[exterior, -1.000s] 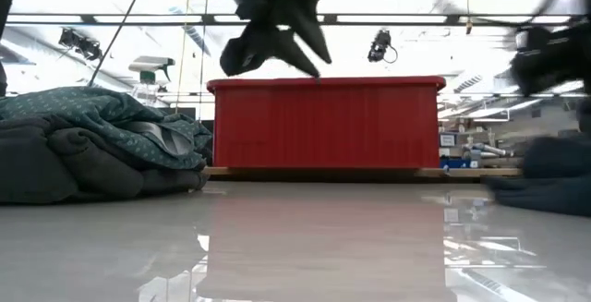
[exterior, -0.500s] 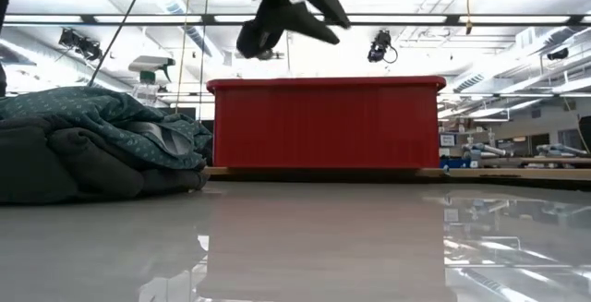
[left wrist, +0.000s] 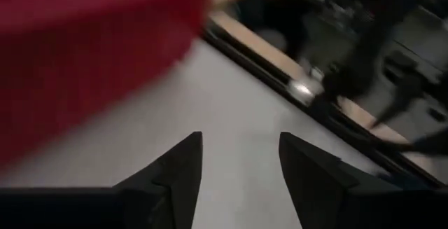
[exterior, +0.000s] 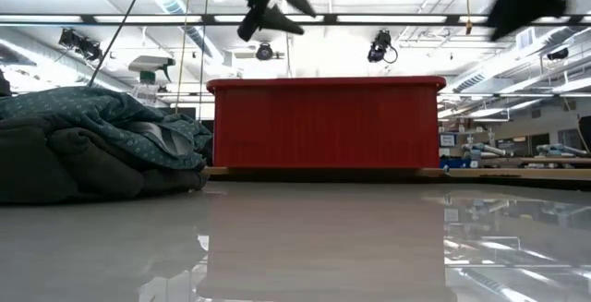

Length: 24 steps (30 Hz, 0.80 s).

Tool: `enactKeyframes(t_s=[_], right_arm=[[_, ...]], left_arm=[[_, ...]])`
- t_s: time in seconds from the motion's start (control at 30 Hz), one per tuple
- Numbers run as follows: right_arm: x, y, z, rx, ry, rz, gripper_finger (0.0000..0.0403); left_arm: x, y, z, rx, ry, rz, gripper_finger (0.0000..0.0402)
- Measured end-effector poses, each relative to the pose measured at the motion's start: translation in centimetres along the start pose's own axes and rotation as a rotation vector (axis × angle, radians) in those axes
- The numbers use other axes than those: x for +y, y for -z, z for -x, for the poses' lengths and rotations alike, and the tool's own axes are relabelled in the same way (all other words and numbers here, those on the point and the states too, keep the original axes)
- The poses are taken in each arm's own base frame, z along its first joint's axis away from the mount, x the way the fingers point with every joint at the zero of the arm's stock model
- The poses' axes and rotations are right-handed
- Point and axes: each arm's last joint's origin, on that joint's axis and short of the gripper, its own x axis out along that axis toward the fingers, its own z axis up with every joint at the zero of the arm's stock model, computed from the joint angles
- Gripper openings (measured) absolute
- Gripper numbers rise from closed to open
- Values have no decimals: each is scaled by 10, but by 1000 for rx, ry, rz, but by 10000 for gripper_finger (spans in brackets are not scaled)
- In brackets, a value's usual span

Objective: Fold Laundry from Bin
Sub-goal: Put the blue polo shirt on the table

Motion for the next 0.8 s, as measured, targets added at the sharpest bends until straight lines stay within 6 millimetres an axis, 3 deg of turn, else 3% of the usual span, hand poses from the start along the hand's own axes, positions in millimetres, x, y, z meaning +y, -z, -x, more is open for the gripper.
enactKeyframes(t_s=[0.23, 0.4, 0.6, 0.8], right_arm=[[-54, -97, -18, -328, 5, -94, 181], [-113, -157, -38, -536, -13, -231, 170], [-169, -188, -77, -591, -58, -345, 163], [-192, -207, -101, -593, -26, -378, 162]], left_arm=[[85, -47, 3, -144, -77, -75, 186], [138, -70, 16, -250, -161, -48, 183], [176, -82, 32, -296, -190, -99, 183], [195, -84, 34, -282, -173, -131, 183]])
